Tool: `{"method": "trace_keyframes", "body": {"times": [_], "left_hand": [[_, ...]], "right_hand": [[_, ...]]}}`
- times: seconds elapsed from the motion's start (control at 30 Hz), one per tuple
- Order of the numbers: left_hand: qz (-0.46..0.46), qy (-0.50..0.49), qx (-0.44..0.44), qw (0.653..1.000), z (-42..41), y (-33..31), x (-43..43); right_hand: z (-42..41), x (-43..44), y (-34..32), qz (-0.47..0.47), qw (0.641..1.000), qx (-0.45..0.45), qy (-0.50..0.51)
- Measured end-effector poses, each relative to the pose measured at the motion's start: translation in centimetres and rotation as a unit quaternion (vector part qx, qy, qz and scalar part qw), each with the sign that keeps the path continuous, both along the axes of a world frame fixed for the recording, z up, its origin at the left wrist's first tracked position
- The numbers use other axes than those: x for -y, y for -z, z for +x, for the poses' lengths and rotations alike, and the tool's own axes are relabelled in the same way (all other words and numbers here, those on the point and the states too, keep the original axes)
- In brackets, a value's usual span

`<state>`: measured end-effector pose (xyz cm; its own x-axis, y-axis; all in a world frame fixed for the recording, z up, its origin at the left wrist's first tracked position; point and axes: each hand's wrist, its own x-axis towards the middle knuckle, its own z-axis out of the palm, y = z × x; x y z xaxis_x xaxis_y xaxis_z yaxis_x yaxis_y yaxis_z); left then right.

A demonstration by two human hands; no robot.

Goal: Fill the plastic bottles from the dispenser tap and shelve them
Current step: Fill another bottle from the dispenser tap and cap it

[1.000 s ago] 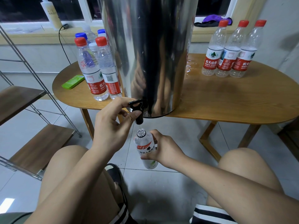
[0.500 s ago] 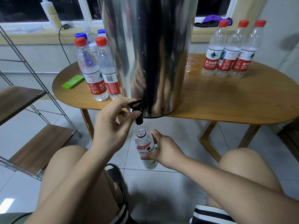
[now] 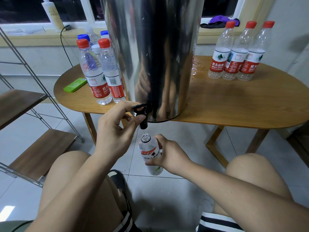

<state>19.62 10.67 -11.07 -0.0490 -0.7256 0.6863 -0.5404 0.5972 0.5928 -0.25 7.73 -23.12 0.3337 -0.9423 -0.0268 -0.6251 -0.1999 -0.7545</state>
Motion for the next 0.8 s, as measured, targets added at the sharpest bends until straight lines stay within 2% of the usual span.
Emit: {"method": "trace_keyframes", "body": {"times": [0.8], "left_hand": [[0.002,0.001,0.000,1.000,0.09,0.18,0.00]], "right_hand": [[0.07,0.11,0.19,-0.001,1.000,0.002,0.001]]}}
